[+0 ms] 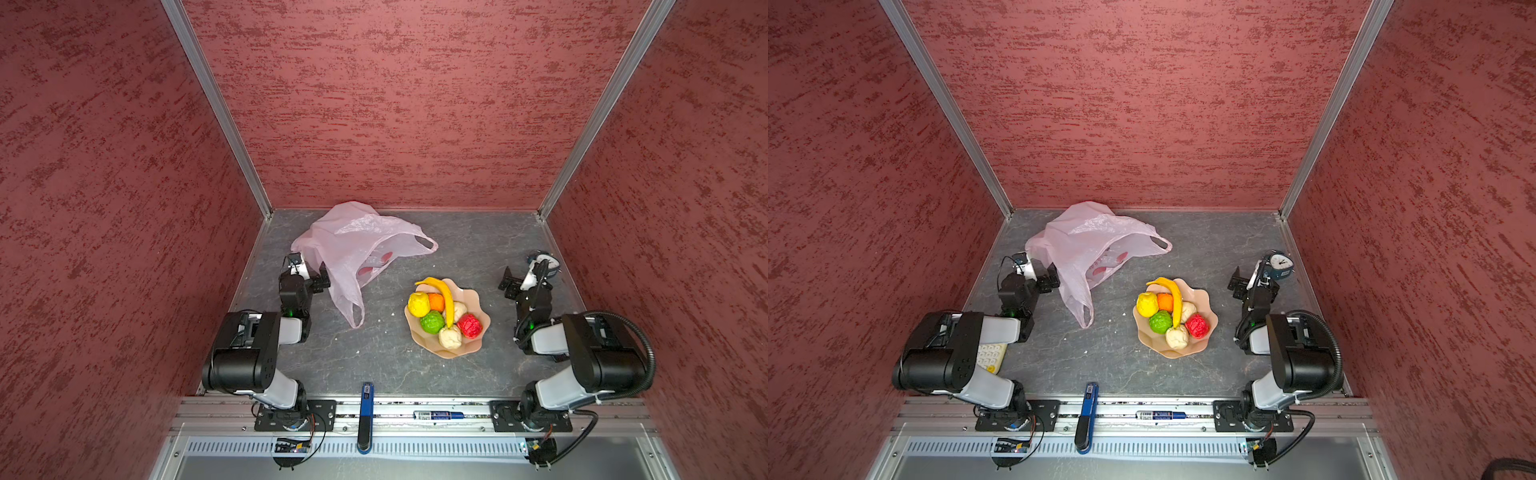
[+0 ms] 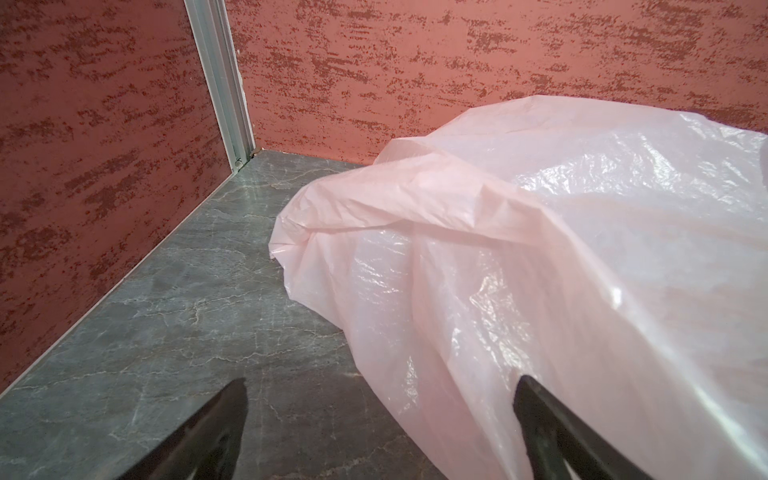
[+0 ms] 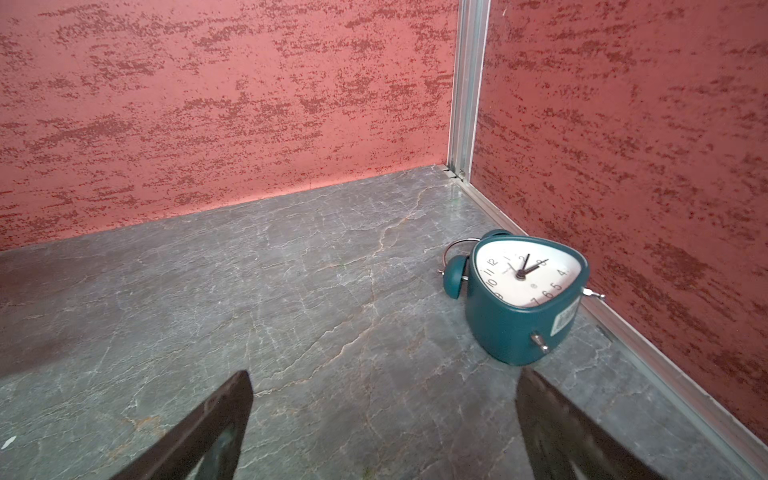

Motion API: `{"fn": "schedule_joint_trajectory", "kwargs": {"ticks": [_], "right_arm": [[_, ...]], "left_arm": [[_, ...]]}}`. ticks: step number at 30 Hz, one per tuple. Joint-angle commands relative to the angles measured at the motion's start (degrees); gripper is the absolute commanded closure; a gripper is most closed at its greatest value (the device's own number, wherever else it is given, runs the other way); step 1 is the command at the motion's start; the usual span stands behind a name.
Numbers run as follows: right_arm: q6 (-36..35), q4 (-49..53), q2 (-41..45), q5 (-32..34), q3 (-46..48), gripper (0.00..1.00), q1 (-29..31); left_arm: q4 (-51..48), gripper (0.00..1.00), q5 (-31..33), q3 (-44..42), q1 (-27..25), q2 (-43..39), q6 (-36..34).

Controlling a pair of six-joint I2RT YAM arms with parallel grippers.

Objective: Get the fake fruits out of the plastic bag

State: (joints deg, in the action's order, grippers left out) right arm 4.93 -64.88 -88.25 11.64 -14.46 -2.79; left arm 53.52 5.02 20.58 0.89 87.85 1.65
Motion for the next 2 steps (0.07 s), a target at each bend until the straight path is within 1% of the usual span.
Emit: {"fn": "schedule_joint_trajectory", "kwargs": {"ticks": [1,2], "right_arm": [[-0.8,-1.8,-0.3,-0.8,-1.3,0.01,0.0],[-0.8,-1.8,-0.2,-0.8,-1.3,0.01,0.0]], "left_arm": [[-0.6,0.01,0.5,0.3,-0.4,0.2,-0.7],[-0.6,0.01,0.6,0.4,-0.4,0.1,-0.6]]}}
